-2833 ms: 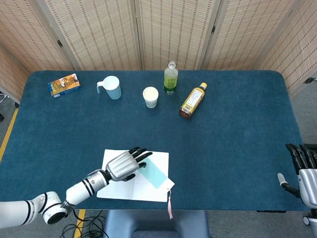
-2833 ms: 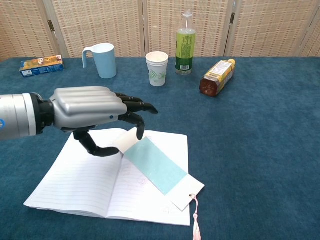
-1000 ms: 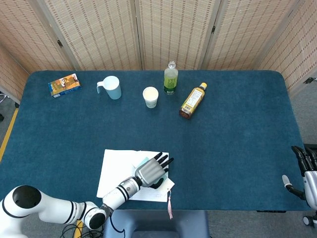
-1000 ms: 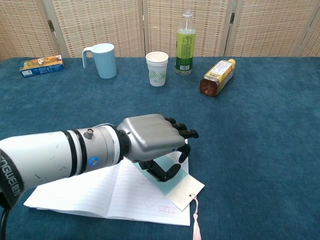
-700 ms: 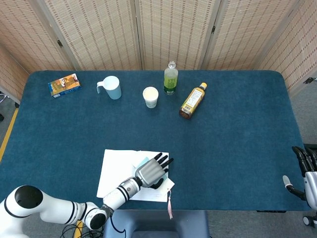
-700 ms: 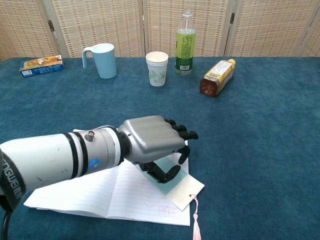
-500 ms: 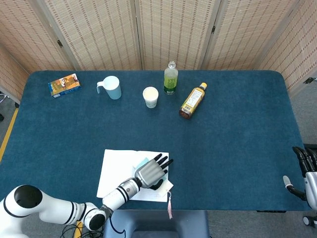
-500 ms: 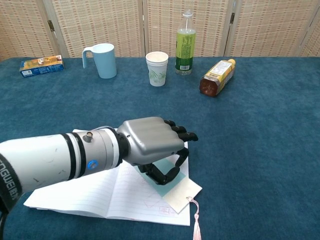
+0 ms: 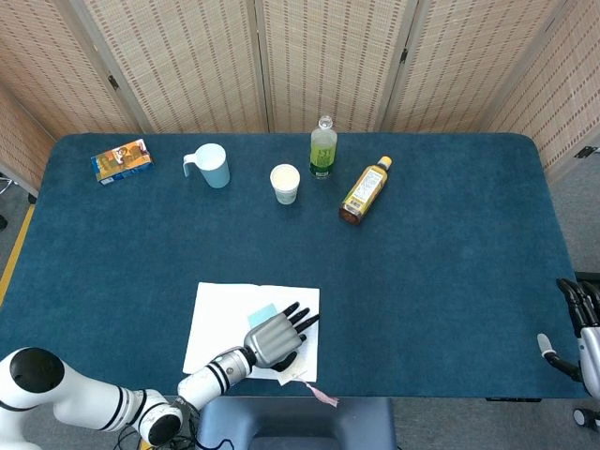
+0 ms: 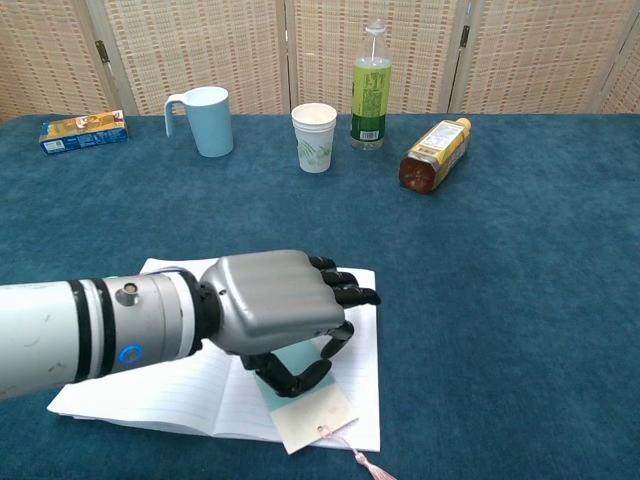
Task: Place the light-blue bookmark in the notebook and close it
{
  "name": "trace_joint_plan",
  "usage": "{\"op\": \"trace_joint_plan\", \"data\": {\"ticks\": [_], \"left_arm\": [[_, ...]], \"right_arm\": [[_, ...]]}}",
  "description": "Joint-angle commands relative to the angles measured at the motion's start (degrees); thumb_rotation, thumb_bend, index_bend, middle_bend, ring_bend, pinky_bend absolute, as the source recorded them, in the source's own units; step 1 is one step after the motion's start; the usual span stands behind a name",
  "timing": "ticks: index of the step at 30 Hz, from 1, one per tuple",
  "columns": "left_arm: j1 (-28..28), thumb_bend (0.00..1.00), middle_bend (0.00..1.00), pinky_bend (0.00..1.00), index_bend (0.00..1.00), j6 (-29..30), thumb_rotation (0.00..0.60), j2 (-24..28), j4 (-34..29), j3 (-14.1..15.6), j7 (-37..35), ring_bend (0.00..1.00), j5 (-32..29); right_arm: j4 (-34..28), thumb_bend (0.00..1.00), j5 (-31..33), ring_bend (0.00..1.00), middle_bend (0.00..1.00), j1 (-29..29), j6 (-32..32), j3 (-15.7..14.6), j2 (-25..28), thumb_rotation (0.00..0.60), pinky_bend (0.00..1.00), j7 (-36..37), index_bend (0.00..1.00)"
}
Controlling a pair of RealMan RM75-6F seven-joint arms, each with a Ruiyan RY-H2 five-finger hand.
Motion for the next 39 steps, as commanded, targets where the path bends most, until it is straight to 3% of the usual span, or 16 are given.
{"op": "trace_joint_plan", "data": {"ticks": [1,11,20,31,39], "left_arm": [[0.49,0.63,0.00,0.13,0.41,0.64,0.284,1.38,-1.23,0.91,0.35,0.00,0.86],[3.68,0.63,0.00,0.13,0.41,3.49,0.284,7.46,-4.76,2.20,-4.44,0.00,5.03],[7.84,0.63,0.00,0.13,0.40,4.80,0.283,12.88,-3.06,3.70,-11.11,0.00,8.11],[10.73,0.63,0.00,0.13,0.38,3.47,0.282,12.23,0.52,3.46,-14.55,0.00,9.23],[10.91,0.63,0.00,0.13,0.37,2.20,0.285,9.85,2.77,1.14,-13.84,0.00,7.83]], "right_arm": [[0.00,0.28,-0.14,0.05,0.10,-0.05,0.11,-0.04,-0.05,0.600,0.11,0.00,0.00],[-0.19,0.27,-0.87,0.05,0.10,-0.31,0.94,-0.05,-0.03,0.600,0.11,-0.08,0.00],[-0.51,0.28,-1.43,0.05,0.10,0.27,0.44,0.04,-0.18,0.600,0.11,-0.50,0.00],[-1.03,0.28,-1.88,0.05,0.10,0.61,0.29,0.07,-0.09,0.600,0.11,-1.07,0.00],[-0.99,0.28,-1.74,0.05,0.10,0.22,0.82,0.00,0.12,0.600,0.11,-0.88,0.00]]}}
